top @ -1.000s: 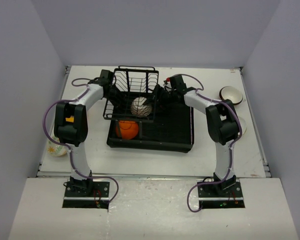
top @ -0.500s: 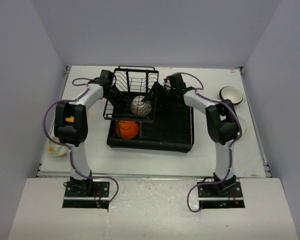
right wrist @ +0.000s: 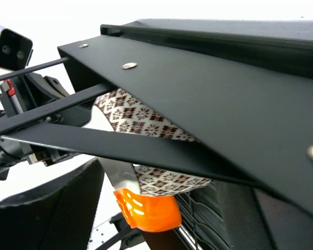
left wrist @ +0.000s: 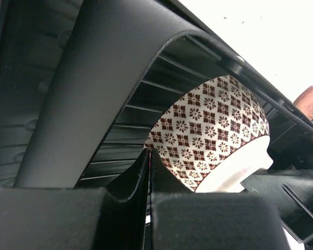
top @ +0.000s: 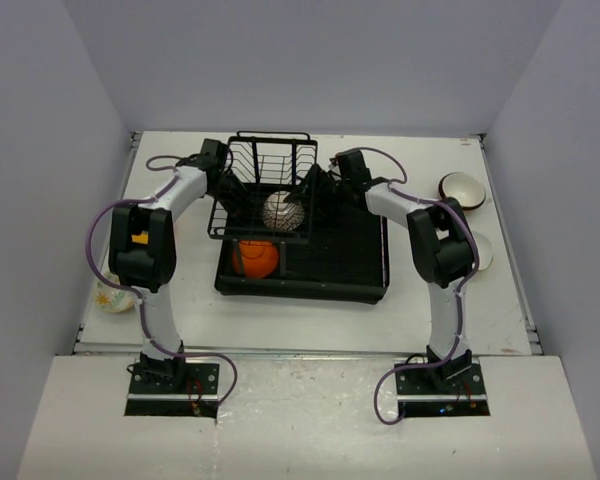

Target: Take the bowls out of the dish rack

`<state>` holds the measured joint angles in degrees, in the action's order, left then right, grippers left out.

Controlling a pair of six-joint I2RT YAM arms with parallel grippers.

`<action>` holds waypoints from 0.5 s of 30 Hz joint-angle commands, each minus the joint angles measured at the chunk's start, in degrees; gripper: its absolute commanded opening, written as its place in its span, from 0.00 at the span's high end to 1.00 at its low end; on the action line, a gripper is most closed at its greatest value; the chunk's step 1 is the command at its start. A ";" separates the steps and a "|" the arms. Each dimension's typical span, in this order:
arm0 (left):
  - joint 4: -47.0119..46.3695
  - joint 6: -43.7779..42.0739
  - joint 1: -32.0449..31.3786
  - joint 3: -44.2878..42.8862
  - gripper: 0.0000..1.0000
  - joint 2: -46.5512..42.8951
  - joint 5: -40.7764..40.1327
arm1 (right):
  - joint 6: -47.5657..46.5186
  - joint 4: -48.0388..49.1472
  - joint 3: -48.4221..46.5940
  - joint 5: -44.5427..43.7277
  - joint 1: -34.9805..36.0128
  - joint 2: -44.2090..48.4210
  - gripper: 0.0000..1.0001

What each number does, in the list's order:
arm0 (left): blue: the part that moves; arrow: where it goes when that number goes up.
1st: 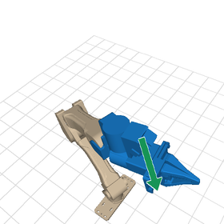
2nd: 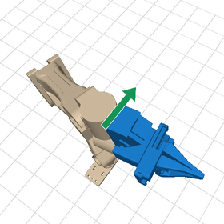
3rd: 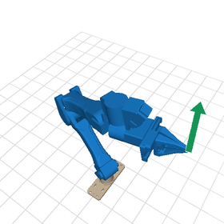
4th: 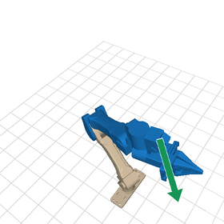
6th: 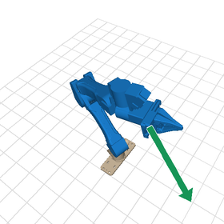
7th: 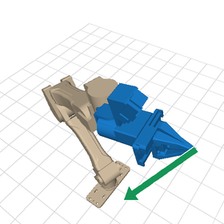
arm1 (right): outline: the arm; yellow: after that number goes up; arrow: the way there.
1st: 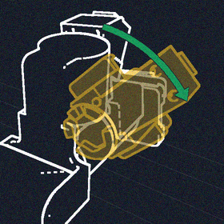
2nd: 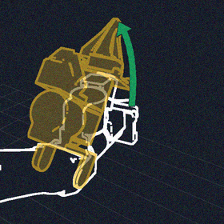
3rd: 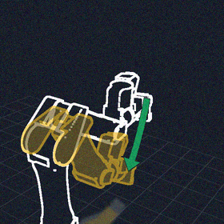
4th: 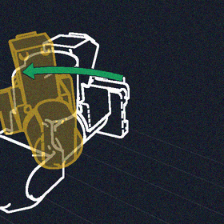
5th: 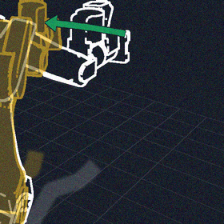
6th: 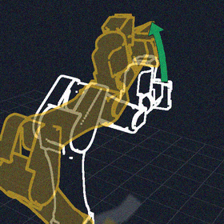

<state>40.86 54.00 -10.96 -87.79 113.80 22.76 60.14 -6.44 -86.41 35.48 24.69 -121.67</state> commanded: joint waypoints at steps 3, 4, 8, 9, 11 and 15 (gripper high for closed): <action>0.18 -2.14 -1.52 -4.06 1.00 1.34 2.55 | -0.29 5.55 3.61 -0.77 1.77 -1.74 0.27; 0.27 -2.23 -1.43 -4.14 1.00 1.34 2.46 | -0.11 6.08 4.14 -1.03 1.85 -1.04 0.29; 0.62 -2.58 -1.08 -4.23 1.00 1.34 2.37 | 0.42 8.20 5.64 -0.94 2.38 2.83 0.31; 0.62 -2.67 -0.99 -4.32 1.00 1.34 2.46 | 0.33 8.19 5.81 -1.03 2.56 4.32 0.31; 0.54 -2.76 -0.73 -4.32 1.00 1.43 2.64 | 0.15 7.67 5.99 -1.56 2.82 5.82 0.30; 0.45 -2.76 -0.20 -4.50 1.00 1.43 2.99 | -0.02 6.79 4.85 -1.65 2.91 8.02 0.29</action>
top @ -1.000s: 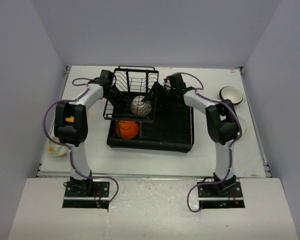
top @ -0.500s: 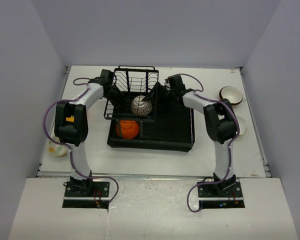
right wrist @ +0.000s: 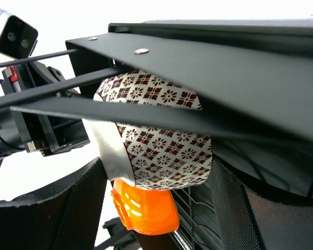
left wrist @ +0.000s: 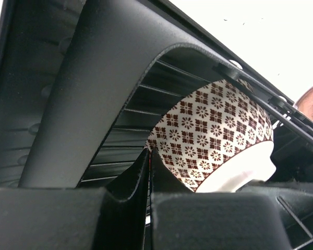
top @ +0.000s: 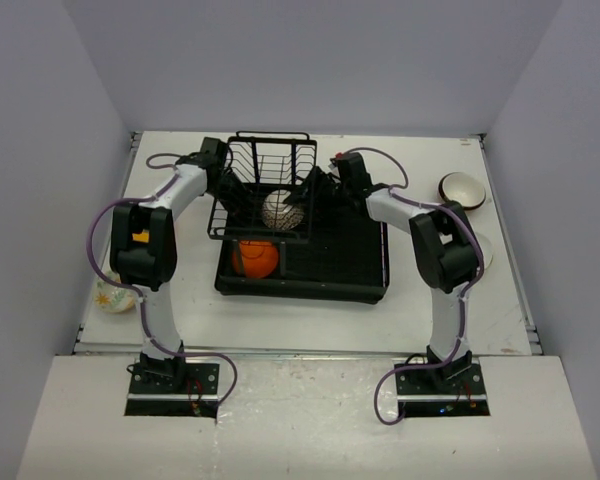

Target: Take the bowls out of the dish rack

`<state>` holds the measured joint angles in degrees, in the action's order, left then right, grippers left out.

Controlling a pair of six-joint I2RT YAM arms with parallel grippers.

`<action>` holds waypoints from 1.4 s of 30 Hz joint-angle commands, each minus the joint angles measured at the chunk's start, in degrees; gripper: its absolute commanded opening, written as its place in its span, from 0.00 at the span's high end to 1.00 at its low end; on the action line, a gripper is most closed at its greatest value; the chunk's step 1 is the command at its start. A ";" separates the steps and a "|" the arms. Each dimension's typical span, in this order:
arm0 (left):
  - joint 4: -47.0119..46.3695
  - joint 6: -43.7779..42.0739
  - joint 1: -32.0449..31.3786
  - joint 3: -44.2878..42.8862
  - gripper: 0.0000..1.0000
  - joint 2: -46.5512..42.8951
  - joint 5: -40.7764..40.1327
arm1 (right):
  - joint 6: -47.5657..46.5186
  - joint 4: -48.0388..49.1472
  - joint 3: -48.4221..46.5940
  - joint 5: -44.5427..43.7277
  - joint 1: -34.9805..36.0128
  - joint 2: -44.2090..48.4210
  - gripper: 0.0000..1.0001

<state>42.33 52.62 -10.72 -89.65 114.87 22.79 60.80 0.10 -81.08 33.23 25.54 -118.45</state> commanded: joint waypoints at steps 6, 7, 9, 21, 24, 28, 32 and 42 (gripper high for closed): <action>-0.76 -1.82 -0.09 -3.08 1.00 0.53 3.14 | -0.33 -0.54 -1.28 2.09 2.06 5.34 0.29; -0.75 -1.82 0.00 -2.99 1.00 0.53 3.32 | 0.20 1.12 -0.84 2.10 2.06 5.43 0.30; -0.58 -2.08 0.09 -3.08 1.00 0.53 3.58 | 0.46 2.09 0.21 1.75 2.06 6.13 0.30; -0.31 -2.61 0.17 -3.43 1.00 0.62 4.20 | 0.90 7.45 4.08 2.62 2.06 9.12 0.18; -0.66 -2.70 0.26 -3.60 1.00 0.71 4.46 | 0.90 7.72 3.56 3.33 2.06 8.42 0.16; -0.40 -2.87 0.26 -3.69 1.00 0.62 4.55 | 1.17 8.51 4.35 3.16 2.06 8.41 0.15; -0.40 -2.88 0.35 -3.78 1.00 0.79 4.90 | 1.96 9.22 4.88 2.81 2.06 8.06 0.16; -0.84 -2.70 0.35 -3.08 1.00 0.18 5.51 | 11.35 22.64 11.46 -1.33 2.15 8.50 0.32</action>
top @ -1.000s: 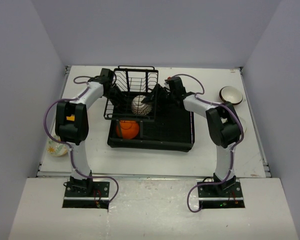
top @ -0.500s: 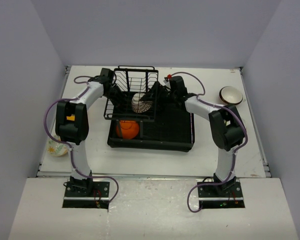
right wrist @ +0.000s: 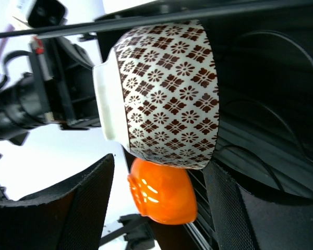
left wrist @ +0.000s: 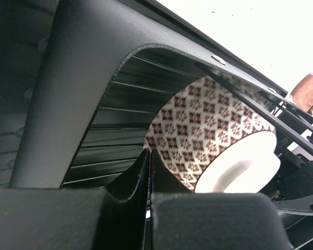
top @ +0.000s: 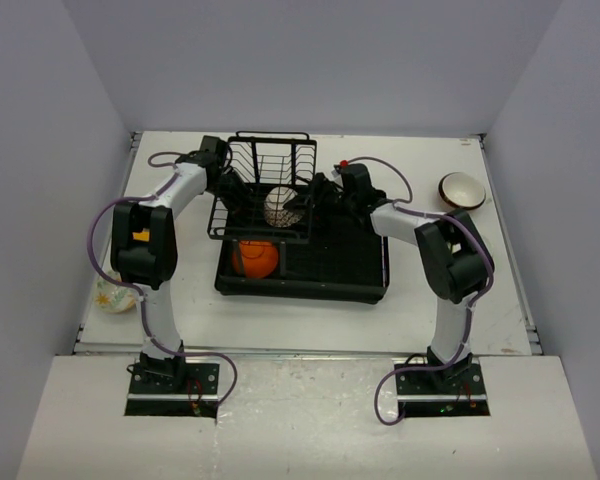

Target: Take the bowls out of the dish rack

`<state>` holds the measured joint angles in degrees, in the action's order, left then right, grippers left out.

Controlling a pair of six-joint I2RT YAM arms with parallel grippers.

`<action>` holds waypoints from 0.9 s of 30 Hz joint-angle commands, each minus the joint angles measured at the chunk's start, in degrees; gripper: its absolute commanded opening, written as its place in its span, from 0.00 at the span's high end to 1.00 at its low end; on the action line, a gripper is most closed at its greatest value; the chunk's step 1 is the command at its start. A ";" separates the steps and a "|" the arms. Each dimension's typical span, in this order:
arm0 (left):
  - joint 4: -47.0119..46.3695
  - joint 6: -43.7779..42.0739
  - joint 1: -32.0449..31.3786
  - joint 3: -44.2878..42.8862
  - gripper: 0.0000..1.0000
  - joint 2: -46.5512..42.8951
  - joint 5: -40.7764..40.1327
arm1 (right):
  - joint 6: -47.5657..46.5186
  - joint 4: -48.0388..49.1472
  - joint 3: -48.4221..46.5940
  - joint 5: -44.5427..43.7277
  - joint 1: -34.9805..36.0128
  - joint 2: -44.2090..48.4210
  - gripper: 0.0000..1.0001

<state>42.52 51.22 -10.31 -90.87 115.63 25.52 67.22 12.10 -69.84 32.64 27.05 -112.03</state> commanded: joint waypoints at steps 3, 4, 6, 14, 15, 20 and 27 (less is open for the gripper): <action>-0.86 -1.30 -0.07 -2.12 1.00 -0.67 2.96 | 5.55 11.98 1.03 -1.62 0.81 2.78 0.32; -0.95 -1.30 -0.07 -2.12 1.00 -0.59 3.05 | 5.47 12.07 1.03 -1.79 0.90 2.95 0.32; -0.95 -1.30 -0.07 -2.12 1.00 -0.59 3.31 | 5.29 12.33 1.46 -2.23 0.90 4.00 0.31; -1.48 -0.60 -0.07 -1.42 1.00 -0.93 3.66 | 6.52 14.70 3.48 -5.13 1.25 4.62 0.33; -1.91 -0.51 -0.15 -1.24 1.00 -1.02 3.66 | 6.95 15.40 3.75 -5.66 1.34 4.71 0.34; -2.36 0.19 -0.07 -0.80 1.00 -1.20 4.10 | 9.16 18.66 4.10 -7.24 2.31 2.52 0.42; -3.15 1.34 -0.15 -0.62 1.00 -1.55 4.72 | 11.61 25.07 5.06 -10.13 3.19 0.32 0.50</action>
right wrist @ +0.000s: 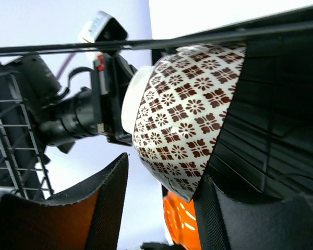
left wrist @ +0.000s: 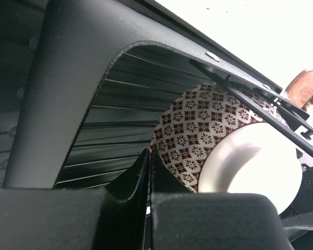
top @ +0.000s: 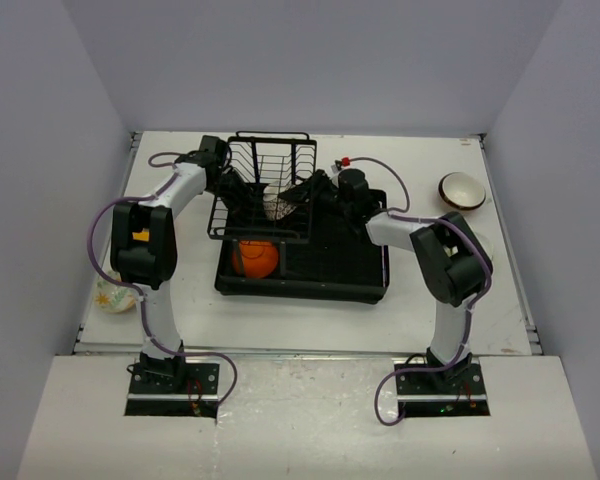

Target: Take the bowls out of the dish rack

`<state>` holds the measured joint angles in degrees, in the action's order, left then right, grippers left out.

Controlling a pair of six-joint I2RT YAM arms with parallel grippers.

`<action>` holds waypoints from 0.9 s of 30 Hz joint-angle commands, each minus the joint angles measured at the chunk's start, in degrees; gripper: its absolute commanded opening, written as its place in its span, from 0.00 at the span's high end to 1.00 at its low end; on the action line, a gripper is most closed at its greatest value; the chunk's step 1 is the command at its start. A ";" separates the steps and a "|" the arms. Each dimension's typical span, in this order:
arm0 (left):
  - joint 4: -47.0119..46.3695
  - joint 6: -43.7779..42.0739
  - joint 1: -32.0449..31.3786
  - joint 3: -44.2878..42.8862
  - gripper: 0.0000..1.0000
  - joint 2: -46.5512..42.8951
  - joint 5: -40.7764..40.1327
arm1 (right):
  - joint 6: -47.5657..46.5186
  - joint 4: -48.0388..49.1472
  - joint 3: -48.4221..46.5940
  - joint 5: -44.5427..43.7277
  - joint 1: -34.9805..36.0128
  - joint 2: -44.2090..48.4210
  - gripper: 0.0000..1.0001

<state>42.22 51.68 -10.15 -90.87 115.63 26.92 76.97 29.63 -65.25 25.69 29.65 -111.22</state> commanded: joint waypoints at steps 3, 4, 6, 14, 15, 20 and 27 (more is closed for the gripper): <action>-3.02 1.14 -0.31 -0.62 1.00 -1.64 3.76 | 3.18 10.88 0.74 -3.46 0.59 -2.07 0.52; -3.02 1.05 -0.31 -0.54 1.00 -1.73 3.76 | 3.45 11.06 0.05 -3.37 0.59 -2.68 0.54; -2.84 0.88 -0.31 -0.45 1.00 -1.99 3.49 | 4.24 12.55 -0.40 -3.19 0.67 -4.17 0.69; -2.75 0.79 -0.31 0.17 1.00 -2.52 3.05 | 6.88 17.38 -1.98 -0.74 0.94 -8.40 1.00; -2.75 0.88 -0.22 0.25 1.00 -2.69 2.97 | 6.88 17.66 -1.63 -0.47 1.29 -8.40 1.00; -5.03 2.54 0.48 0.61 1.00 -3.48 3.49 | 6.18 22.04 1.52 4.26 1.99 -5.07 1.00; -8.73 6.50 1.63 1.22 1.00 -5.50 4.72 | 3.63 18.12 9.88 7.88 0.94 9.69 1.00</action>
<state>37.69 55.55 -9.28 -89.76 114.34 28.91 82.76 48.53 -56.75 29.93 31.03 -109.25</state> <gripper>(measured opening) 0.002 0.053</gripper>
